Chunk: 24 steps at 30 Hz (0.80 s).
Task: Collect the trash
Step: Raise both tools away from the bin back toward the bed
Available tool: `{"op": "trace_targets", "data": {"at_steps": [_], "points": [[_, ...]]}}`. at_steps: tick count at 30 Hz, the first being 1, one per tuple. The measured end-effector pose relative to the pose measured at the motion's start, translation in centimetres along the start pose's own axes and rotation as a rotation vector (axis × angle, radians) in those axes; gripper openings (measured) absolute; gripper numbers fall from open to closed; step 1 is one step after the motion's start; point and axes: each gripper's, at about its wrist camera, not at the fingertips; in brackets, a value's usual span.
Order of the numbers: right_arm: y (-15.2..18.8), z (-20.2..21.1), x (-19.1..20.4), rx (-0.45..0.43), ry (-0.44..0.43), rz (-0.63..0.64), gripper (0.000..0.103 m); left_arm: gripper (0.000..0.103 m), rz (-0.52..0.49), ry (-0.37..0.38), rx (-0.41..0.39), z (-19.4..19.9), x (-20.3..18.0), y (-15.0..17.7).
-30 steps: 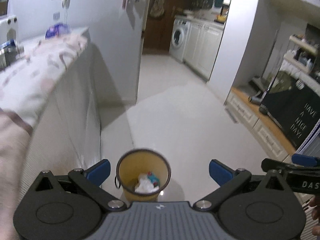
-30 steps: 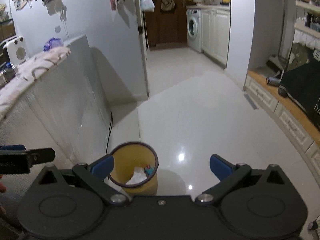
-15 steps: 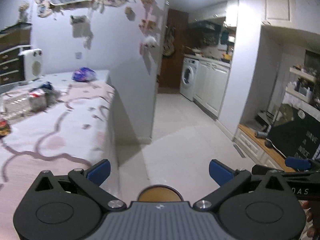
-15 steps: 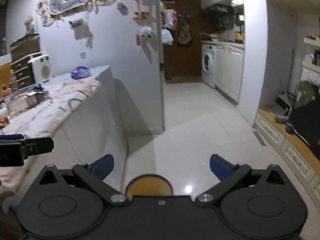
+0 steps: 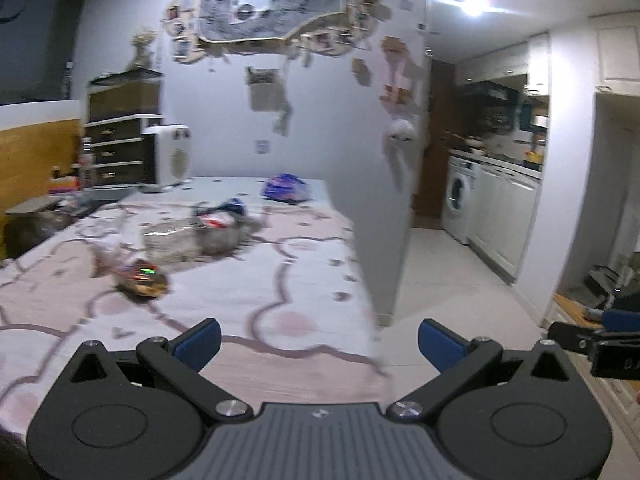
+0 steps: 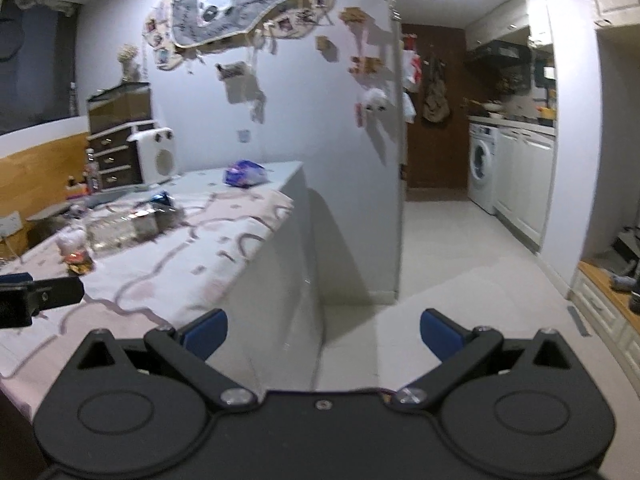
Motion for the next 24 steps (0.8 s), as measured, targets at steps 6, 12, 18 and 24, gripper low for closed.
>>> {"op": "trace_targets", "data": {"at_steps": [6,12,18,24], "points": [[-1.5,-1.9,5.1,-0.047,-0.082,0.108,0.103,0.103,0.025,-0.093,0.011,-1.0,5.6,-0.8],[-3.5,-4.2,10.6,-0.057,-0.162,0.194,0.103,0.103,0.038,-0.148,0.050,-2.5,11.5,-2.3],[-5.8,-6.5,15.6,-0.032,-0.232,0.242,0.103,0.103,0.052,-0.178,0.068,-3.3,16.5,-4.8],[-8.2,-9.1,20.6,-0.013,-0.278,0.290,0.103,0.103,0.061,-0.206,0.088,-5.0,20.9,-7.7]]}}
Point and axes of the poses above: each gripper's, at about its wrist camera, not at the fingertips, and z roughly against the way its jaws point, x to its left, y to its underside, and after that the axes turned 14 degrees about x, right-handed
